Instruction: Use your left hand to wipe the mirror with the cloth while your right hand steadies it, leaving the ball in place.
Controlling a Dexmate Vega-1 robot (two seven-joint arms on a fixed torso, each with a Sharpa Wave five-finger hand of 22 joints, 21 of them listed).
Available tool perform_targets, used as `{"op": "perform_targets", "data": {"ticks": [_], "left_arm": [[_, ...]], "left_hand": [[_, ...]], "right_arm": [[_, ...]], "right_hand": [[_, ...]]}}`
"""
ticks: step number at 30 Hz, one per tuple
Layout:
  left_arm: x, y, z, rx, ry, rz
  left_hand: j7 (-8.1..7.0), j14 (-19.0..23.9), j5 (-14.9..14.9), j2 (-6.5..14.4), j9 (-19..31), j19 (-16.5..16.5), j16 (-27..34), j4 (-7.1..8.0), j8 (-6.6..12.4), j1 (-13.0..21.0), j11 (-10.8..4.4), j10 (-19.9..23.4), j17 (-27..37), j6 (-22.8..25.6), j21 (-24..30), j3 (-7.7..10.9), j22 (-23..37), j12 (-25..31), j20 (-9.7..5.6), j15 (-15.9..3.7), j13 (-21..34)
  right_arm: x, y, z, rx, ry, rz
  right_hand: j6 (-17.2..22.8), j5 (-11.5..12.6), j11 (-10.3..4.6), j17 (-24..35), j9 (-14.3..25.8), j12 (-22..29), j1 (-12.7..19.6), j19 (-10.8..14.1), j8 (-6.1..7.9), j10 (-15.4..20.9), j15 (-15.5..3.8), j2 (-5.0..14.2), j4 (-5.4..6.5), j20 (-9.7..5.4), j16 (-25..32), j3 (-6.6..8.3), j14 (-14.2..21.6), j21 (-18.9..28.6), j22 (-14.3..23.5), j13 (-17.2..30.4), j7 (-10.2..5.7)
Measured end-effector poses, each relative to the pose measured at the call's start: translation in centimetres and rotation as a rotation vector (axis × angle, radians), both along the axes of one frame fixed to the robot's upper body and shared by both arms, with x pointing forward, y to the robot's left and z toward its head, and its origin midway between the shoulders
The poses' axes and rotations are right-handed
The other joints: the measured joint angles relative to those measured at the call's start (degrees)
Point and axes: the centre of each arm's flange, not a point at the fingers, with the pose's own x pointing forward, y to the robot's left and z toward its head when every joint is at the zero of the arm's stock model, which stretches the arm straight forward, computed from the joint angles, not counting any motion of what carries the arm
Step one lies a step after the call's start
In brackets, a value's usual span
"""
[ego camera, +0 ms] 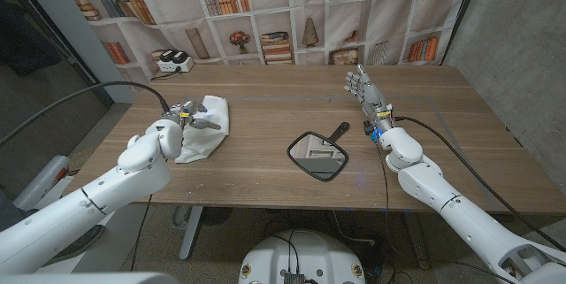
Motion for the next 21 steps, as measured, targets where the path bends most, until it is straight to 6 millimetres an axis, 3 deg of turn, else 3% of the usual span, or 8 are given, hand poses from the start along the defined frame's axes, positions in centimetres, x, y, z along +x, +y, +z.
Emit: {"op": "perform_targets", "data": {"ticks": [8, 21], "left_arm": [[0.5, -0.7, 0.0, 0.044, 0.031, 0.033], [1.3, -1.5, -0.5, 0.099, 0.068, 0.079]], "left_hand": [[-0.03, -0.96, 0.18, 0.01, 0.00, 0.29, -1.08, -0.24, -1.75, 1.22, 0.18, -1.69, 0.00, -3.06, 0.00, -0.24, 0.27, -1.15, 0.75, -0.05, 0.27], [-0.54, -1.70, 0.22, 0.08, 0.20, -0.02, -1.61, -0.24, -2.59, 2.35, 0.10, -2.61, 0.27, -4.20, -0.44, -0.24, 0.30, -2.03, 1.25, 0.02, 0.26]], "right_arm": [[0.1, -0.1, -0.1, 0.003, 0.002, 0.001], [0.1, -0.1, -0.1, 0.008, 0.005, 0.001]], "right_hand": [[0.00, 0.00, 0.01, 0.00, 0.00, 0.00, 0.00, 0.20, 0.00, -0.01, 0.00, 0.00, -0.24, 0.20, -0.27, -0.24, 0.00, -0.23, 0.00, 0.00, 0.00], [0.00, -0.45, 0.22, 0.00, 0.00, 0.00, 0.00, 0.19, 0.00, 0.21, 0.00, 0.00, -0.24, 0.20, -0.27, -0.24, 0.00, -0.63, 0.29, 0.00, 0.00]]}}
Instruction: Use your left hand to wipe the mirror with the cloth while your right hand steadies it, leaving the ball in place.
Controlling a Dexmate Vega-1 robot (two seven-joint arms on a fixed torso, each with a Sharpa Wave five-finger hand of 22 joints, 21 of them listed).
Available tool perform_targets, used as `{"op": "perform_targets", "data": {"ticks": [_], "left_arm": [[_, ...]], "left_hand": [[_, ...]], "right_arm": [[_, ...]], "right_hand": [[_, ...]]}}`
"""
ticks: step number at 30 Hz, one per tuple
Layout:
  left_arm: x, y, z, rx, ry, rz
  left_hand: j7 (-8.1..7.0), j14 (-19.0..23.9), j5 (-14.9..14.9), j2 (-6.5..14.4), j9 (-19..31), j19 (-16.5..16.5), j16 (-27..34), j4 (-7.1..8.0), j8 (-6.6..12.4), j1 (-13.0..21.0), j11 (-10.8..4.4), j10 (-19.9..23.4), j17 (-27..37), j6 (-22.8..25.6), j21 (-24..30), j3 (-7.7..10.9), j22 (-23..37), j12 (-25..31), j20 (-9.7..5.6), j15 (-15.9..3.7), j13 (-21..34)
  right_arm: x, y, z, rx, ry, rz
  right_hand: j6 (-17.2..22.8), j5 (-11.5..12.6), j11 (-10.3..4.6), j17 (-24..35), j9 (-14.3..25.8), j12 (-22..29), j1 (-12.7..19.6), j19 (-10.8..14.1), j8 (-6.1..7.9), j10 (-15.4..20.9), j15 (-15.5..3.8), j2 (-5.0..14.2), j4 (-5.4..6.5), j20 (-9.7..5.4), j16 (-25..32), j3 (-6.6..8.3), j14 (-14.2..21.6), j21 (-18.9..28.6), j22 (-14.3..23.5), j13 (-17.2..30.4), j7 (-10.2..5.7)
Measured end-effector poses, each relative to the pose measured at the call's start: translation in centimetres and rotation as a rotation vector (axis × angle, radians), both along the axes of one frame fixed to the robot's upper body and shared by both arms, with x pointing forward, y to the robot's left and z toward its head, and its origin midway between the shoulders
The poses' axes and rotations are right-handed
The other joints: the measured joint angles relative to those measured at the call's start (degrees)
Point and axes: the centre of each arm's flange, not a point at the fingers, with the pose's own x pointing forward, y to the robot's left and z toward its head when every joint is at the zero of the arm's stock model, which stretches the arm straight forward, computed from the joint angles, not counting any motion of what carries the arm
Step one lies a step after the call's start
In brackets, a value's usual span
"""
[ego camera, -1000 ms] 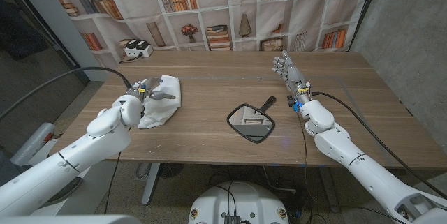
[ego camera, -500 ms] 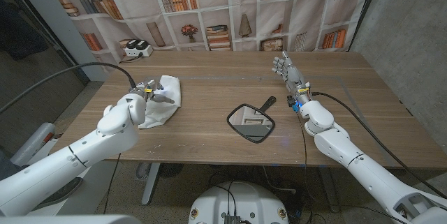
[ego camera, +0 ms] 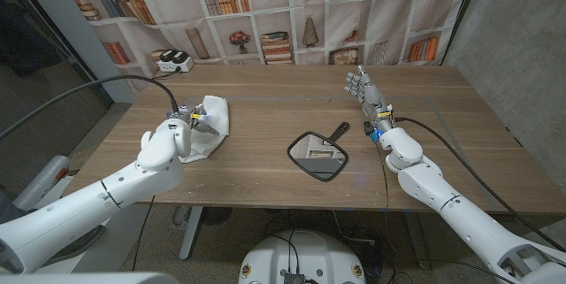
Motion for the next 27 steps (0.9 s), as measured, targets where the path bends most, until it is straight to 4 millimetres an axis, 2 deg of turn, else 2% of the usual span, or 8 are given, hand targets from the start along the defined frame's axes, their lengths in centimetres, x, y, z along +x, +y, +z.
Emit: {"op": "perform_targets", "data": {"ticks": [3, 27], "left_arm": [[0.2, -0.1, -0.1, 0.008, 0.006, 0.010], [2.5, -0.7, -2.4, 0.022, 0.066, 0.049]], "left_hand": [[-0.01, -0.62, 0.00, 0.15, 0.09, -0.22, -0.21, 0.00, -0.23, 0.15, 0.48, -0.51, 0.00, -0.19, -0.41, 0.00, 0.00, -0.32, 0.21, 0.01, 0.00], [-0.01, -2.67, -0.07, 0.91, 0.07, -0.84, -0.65, 0.01, -0.23, 0.89, 1.21, -2.07, -0.01, -0.18, -0.86, 0.00, 0.00, -0.95, 0.39, 0.01, -0.01]], "right_arm": [[0.0, 0.0, 0.0, 0.000, 0.000, 0.000], [0.2, 0.5, 0.0, -0.006, 0.014, 0.001]], "right_hand": [[0.00, 0.00, 0.00, 0.00, 0.00, 0.00, 0.00, 0.00, 0.00, 0.00, 0.00, 0.00, 0.00, 0.00, 0.00, 0.00, 0.00, 0.00, 0.00, 0.00, 0.00], [0.00, 0.00, 0.00, 0.00, 0.29, 0.00, 0.00, 0.21, 0.00, 0.38, 0.30, 0.00, 0.00, -0.22, 0.00, 0.00, 0.32, -0.26, -0.01, 0.00, 0.00]]}}
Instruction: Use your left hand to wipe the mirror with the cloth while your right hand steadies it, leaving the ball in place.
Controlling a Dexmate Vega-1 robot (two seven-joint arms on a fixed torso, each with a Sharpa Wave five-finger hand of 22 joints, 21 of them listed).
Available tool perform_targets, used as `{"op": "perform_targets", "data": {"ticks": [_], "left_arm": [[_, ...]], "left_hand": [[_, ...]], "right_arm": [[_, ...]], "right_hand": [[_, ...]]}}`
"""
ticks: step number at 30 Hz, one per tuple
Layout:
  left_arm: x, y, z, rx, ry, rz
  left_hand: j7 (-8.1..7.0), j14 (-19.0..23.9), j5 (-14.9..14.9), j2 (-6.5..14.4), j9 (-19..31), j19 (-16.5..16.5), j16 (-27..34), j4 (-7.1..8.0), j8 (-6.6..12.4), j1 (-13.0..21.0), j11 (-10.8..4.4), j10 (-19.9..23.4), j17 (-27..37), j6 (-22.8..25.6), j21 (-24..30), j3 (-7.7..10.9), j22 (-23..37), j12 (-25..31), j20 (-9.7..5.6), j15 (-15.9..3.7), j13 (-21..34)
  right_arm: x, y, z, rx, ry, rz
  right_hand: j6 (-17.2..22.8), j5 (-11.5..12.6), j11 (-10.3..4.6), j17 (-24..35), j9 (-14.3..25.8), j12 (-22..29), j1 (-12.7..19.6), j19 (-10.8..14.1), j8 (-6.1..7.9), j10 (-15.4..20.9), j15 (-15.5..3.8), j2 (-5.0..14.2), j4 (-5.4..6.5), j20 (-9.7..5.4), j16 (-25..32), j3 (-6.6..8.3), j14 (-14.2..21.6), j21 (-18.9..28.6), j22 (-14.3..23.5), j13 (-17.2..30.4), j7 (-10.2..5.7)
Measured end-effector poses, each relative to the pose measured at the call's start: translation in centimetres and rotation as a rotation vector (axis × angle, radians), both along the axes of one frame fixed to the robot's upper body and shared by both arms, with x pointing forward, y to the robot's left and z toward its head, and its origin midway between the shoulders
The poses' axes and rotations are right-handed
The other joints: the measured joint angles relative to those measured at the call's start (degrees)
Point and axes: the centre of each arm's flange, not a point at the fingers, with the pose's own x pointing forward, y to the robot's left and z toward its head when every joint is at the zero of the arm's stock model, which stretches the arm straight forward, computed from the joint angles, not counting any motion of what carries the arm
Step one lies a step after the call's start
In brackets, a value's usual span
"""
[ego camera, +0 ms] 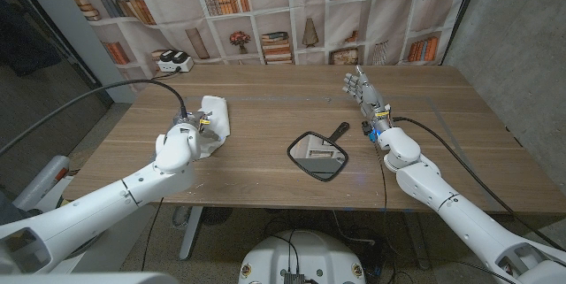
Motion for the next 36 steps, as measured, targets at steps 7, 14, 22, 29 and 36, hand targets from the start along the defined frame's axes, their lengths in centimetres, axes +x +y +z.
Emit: {"op": "perform_targets", "data": {"ticks": [7, 14, 22, 29, 36], "left_arm": [[0.6, -0.3, -0.7, -0.015, 0.016, -0.006], [1.2, -0.6, -1.2, -0.047, 0.027, -0.032], [1.7, -0.9, -1.8, -0.086, 0.025, -0.054], [2.3, -1.3, -2.0, -0.106, 0.012, -0.075], [2.6, -1.8, -1.8, -0.104, -0.031, -0.100]], "left_hand": [[0.47, 0.00, -0.05, 1.55, -0.01, 3.41, 0.00, 0.01, -0.44, 1.56, 0.35, -0.26, -0.05, -0.47, 0.84, 0.00, -0.01, 0.00, 2.46, 0.00, 0.00], [2.81, 8.01, -0.58, 5.68, 0.44, 18.04, 1.90, 0.15, 0.12, 6.93, 0.59, 4.91, 0.01, 1.66, 4.21, 0.20, -0.18, 1.52, 1.79, -0.11, 0.28], [3.10, 13.77, -1.09, 9.34, 0.80, 24.01, 2.44, 0.78, 1.51, 10.58, 0.71, 10.48, -0.03, 6.48, 4.91, 0.83, -0.67, 2.35, 0.82, -0.42, 0.50], [2.79, 18.43, -2.27, 11.17, 0.80, 24.93, 2.72, -1.29, 2.85, 13.97, 1.86, 14.21, -0.04, 11.24, 5.36, 4.17, -0.67, 2.97, 1.74, -0.33, 0.56], [1.88, 26.50, -4.62, 7.94, 0.89, 30.31, 3.90, -0.94, 5.28, 21.20, 1.93, 22.38, -0.07, 21.00, 7.35, 5.88, -0.60, 4.42, 3.61, 1.43, 1.13]], "right_arm": [[-0.1, 0.1, 0.1, -0.002, 0.003, 0.001], [-0.1, 0.1, 0.2, -0.006, 0.005, 0.000], [-0.1, 0.2, 0.1, -0.009, 0.008, 0.000], [-0.1, 0.3, 0.2, -0.011, 0.010, 0.002], [-0.1, 0.3, 0.3, -0.012, 0.009, 0.000]], "right_hand": [[0.00, 0.00, 0.00, 0.00, 0.00, 0.00, 0.00, 0.00, 0.00, 0.00, 0.00, 0.00, 0.00, 0.00, 0.00, 0.00, 0.00, -0.40, 0.00, 0.00, 0.00], [0.23, 0.00, 0.00, 0.00, -0.01, 0.00, 0.23, 0.21, 0.00, 0.00, 0.00, 0.23, -0.32, -0.21, 0.00, -0.32, 0.00, -0.39, 0.00, 0.00, -0.23], [0.22, 0.00, 0.00, 0.00, -0.01, 0.00, 0.23, 0.21, 0.00, 0.00, 0.00, 0.23, -0.32, -0.21, 0.00, -0.32, 0.00, -0.39, -0.01, 0.00, -0.22], [0.22, 0.00, 0.00, -0.03, -0.01, 0.00, 0.23, 0.20, 0.00, 0.00, 0.00, 0.23, -0.56, -0.21, 0.00, -0.08, 0.00, -0.88, -0.01, 0.00, -0.22], [0.22, 0.00, 0.00, -0.13, -0.01, -0.39, 0.53, 0.20, 0.00, 0.00, 0.00, 0.53, -0.55, -0.20, 0.01, -0.08, 0.00, -0.88, -0.01, 0.00, -0.22]]}}
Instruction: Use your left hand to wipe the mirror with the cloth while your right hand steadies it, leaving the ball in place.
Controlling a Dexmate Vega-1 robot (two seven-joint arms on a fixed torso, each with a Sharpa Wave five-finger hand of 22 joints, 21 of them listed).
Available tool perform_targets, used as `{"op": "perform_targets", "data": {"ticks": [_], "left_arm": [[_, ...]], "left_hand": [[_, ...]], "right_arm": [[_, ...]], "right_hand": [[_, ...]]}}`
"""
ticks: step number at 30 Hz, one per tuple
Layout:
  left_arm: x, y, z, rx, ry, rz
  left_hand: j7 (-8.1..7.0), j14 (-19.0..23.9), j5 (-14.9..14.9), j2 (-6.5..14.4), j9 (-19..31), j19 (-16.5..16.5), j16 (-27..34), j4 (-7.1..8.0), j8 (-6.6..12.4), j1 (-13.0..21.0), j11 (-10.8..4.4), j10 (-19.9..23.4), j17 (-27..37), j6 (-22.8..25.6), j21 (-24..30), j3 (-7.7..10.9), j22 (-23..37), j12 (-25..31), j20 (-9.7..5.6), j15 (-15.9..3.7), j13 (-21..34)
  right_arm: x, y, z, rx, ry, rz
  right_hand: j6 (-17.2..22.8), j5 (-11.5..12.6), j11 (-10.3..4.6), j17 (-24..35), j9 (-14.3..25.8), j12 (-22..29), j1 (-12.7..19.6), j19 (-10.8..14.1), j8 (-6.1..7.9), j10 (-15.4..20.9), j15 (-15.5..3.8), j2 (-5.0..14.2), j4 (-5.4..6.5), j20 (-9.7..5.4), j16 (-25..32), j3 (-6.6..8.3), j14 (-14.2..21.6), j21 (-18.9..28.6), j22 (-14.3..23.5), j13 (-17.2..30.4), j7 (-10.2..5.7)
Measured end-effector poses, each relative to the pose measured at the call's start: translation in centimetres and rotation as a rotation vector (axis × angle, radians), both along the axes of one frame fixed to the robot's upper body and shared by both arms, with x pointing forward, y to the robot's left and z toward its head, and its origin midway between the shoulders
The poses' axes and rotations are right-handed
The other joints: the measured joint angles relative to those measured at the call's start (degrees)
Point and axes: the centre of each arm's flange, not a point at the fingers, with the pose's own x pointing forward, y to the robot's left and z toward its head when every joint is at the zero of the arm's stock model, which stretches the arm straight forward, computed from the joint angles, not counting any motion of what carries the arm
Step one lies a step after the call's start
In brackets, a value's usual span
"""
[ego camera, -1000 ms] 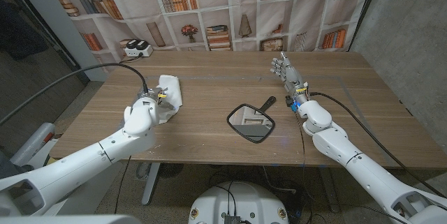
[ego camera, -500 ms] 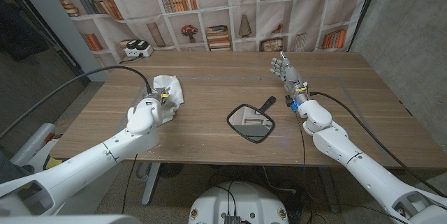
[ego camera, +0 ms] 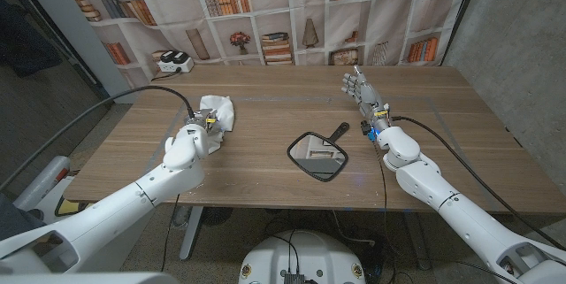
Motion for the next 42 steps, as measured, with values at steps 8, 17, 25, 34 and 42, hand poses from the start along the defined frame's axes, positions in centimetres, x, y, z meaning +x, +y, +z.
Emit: {"op": "perform_targets", "data": {"ticks": [8, 17, 25, 34, 42], "left_arm": [[0.0, -0.4, 0.5, 0.002, -0.058, -0.025], [-0.2, -1.0, 0.6, -0.061, -0.071, -0.055], [-0.6, -1.1, 0.6, -0.070, -0.078, -0.060], [-1.5, -0.9, 1.5, -0.063, -0.143, -0.065], [-2.1, -1.0, 2.6, -0.052, -0.195, -0.094]], "left_hand": [[-0.93, 13.65, -1.60, -0.17, 0.42, 11.71, 0.21, 1.42, 5.38, 1.96, -2.91, 12.97, -0.25, 12.21, 2.18, 1.39, 0.61, 1.55, -4.13, -1.72, 1.54], [0.34, 20.43, -2.05, -0.18, 6.90, 21.19, 0.43, 1.65, 10.87, 3.61, -2.65, 18.33, -0.23, 12.72, 3.27, 3.41, 0.35, 3.02, -10.33, -3.07, 7.47], [1.15, 22.31, -2.25, -0.18, 6.93, 22.31, 0.64, 2.40, 12.62, 3.61, -2.65, 18.33, -0.07, 11.91, 3.25, 4.15, 0.47, 3.90, -11.35, -4.95, 12.06], [1.71, 22.95, -2.30, -0.18, 6.96, 21.27, 0.63, 2.44, 14.07, 3.61, -2.97, 18.00, 4.37, 11.26, 2.87, 4.18, 0.49, 4.54, -10.98, -6.05, 15.08], [1.70, 24.11, -2.51, -0.18, 10.81, 20.14, 0.63, 2.28, 14.51, 3.62, -3.26, 17.71, 5.18, 10.39, 2.38, 4.35, 0.61, 4.57, -10.89, -7.80, 17.23]], "right_arm": [[-0.1, 0.0, 0.2, 0.000, -0.004, -0.001], [-0.3, -0.1, 0.1, 0.007, -0.010, -0.004], [-0.4, -0.2, 0.2, 0.011, -0.017, -0.004], [-0.6, -0.3, -0.1, 0.016, -0.018, -0.002], [-0.7, -0.4, -0.2, 0.015, -0.019, 0.003]], "right_hand": [[0.00, 0.00, 0.00, 0.01, 0.00, -0.01, 0.23, 0.43, 0.00, 0.00, 0.00, 0.24, -0.24, 0.43, -0.19, 0.24, 0.00, -0.35, 0.00, 0.00, 0.00], [0.00, 0.00, 0.00, 0.01, -0.01, -0.01, 0.23, 0.42, 0.00, 0.00, 0.00, 0.23, -0.24, 0.42, -0.19, 0.24, 0.00, -0.35, 0.00, 0.00, 0.00], [0.00, 0.00, 0.00, 0.01, -0.01, -0.01, 0.53, 0.42, 0.00, 0.00, -0.12, 0.53, -0.47, 0.42, -0.19, 0.48, 0.12, -0.67, -0.01, 0.00, 0.00], [0.14, 0.00, 0.00, 0.02, -0.01, -0.01, 0.53, 0.42, 0.00, 0.00, -0.21, 0.53, -0.80, 0.42, -0.19, 0.15, 0.21, -0.67, -0.01, 0.00, 0.16], [0.31, 0.00, 0.30, 0.02, -0.01, -0.01, 0.53, 0.73, 0.00, 0.30, -0.21, 0.53, -0.80, 0.11, -0.19, 0.15, 0.21, -1.01, -0.01, 0.00, 0.33]]}}
